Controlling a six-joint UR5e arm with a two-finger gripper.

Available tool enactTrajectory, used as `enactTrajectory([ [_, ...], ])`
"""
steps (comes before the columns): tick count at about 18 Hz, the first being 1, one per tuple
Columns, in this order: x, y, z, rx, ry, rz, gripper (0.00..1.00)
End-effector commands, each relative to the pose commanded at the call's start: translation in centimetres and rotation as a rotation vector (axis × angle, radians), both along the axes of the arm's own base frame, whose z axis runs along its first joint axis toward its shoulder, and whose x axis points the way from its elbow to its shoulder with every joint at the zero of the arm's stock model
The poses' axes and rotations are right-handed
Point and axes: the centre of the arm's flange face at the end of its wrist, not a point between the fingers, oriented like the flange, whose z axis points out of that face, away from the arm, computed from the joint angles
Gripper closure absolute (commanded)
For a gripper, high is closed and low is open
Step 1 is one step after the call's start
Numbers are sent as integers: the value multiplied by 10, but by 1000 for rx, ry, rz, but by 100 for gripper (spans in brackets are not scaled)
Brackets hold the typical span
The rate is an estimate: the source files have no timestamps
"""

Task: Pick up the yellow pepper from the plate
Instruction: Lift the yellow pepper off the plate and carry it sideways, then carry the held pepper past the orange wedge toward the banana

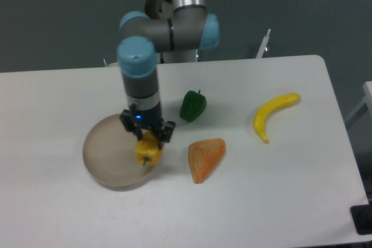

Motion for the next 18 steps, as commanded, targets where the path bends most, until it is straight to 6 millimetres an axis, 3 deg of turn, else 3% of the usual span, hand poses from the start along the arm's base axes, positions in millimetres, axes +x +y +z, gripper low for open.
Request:
enactTrajectory([
  [1,-28,-12,9,3,18,5,67],
  [2,-42,-21,14,-1,28,-1,67],
  [7,-90,-45,24,-41,84,-65,67],
  [18,-114,-55,26,-52,114,-81,67],
])
